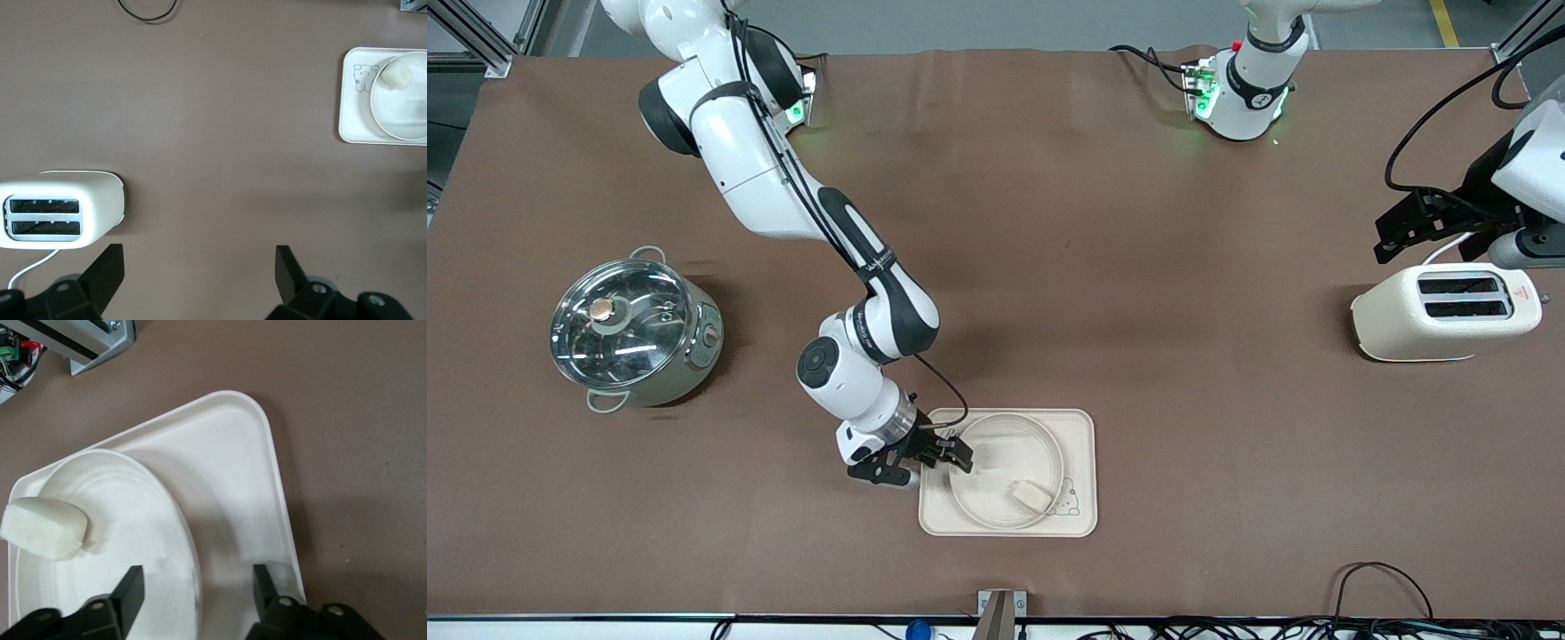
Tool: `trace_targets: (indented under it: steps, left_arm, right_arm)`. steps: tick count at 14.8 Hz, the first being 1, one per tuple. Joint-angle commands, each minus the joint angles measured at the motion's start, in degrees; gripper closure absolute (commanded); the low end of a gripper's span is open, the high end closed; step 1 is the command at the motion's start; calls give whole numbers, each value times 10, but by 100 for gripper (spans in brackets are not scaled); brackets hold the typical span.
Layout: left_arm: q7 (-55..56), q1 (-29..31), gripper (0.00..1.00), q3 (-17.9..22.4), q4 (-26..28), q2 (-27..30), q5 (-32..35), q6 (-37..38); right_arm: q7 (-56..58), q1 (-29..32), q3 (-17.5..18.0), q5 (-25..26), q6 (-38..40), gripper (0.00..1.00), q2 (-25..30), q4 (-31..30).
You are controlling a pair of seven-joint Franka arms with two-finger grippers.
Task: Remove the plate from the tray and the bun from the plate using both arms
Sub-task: 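Close the right gripper on the rim of the white plate, then lift the plate off the tray and set it beyond the tray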
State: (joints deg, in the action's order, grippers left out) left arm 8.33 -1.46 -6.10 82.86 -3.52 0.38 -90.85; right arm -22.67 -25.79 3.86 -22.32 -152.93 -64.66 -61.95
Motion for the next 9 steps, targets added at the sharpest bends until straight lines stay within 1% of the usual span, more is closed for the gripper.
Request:
trace_targets:
  steps: [1, 2, 4, 5, 6, 7, 8, 9]
  left_arm:
    - [-2, -1, 0, 0, -9, -3, 4, 7]
    - [-3, -1, 0, 0, -9, -3, 4, 7]
    - [-3, 0, 0, 0, -9, -3, 4, 7]
    - [-3, -1, 0, 0, -9, -3, 4, 7]
    - [-3, 0, 0, 0, -9, -3, 4, 7]
    - [-4, 0, 0, 0, -9, -2, 4, 7]
    - [-4, 0, 0, 0, -9, -3, 4, 7]
    - [-4, 0, 0, 0, -9, -2, 4, 7]
  right_arm:
    - [25, 3, 7, -10, -13, 100, -24, 25]
    - [38, 8, 12, -11, -13, 100, -24, 25]
    - [63, 34, 46, -13, -14, 100, -19, 18]
    - [74, 53, 73, -12, -13, 100, -14, 17]
    - [88, 74, 99, -12, -14, 100, -10, 2]
    - [100, 93, 125, -12, -18, 100, 7, -33]
    - [105, 121, 162, -12, -38, 100, 32, -82]
    - [111, 158, 210, -10, -71, 100, 46, -135]
